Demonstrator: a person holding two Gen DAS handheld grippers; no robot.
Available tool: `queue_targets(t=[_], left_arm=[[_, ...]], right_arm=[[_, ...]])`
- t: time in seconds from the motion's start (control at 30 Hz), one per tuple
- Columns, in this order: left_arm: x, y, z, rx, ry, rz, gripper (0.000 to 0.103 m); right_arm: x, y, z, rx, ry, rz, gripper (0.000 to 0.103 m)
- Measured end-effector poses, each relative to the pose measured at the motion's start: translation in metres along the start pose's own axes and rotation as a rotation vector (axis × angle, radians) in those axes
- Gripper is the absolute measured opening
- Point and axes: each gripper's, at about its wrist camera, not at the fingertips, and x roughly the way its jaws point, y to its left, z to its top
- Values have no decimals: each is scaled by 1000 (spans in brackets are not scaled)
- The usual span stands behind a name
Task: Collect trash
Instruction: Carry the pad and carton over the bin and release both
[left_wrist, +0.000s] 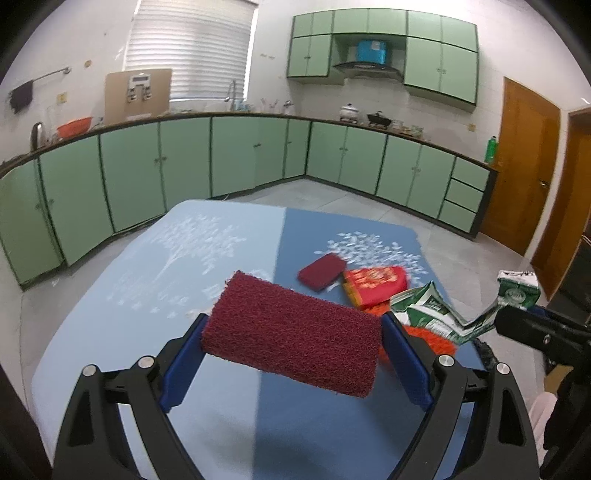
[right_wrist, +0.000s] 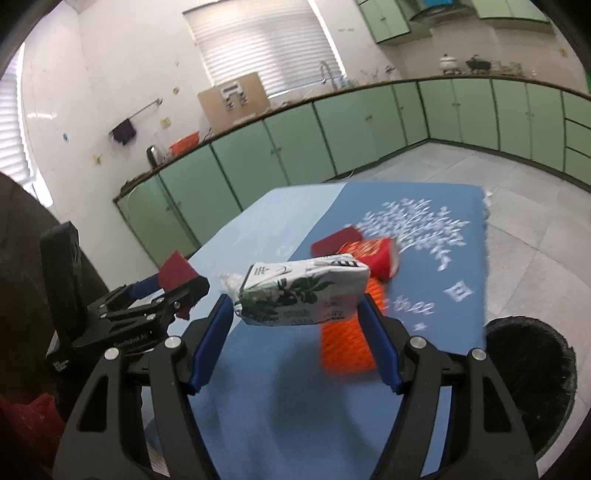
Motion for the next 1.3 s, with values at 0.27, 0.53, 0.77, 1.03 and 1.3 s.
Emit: queue_targets(t=[0.27,0.53,0.77,1.03,1.3], left_arm=[[10,-59,20,59,-27,-112,89],[30,-137,25,120,-27,-235,89],[50,-200,15,179,-5,-313,89],[84,-255,1,230,28,-370,89],[124,-285,-17,250,101,-384,89]], right_arm=[[-43,-48,4,29,-60,-140,67],[-78,-97,-3,61,-80,-286,67],[-95,-147,-21,116,-81,-382,67],[-90,-205,-41,177,-43,-478,67],[-74,-246,-59,214,13,-538,67]])
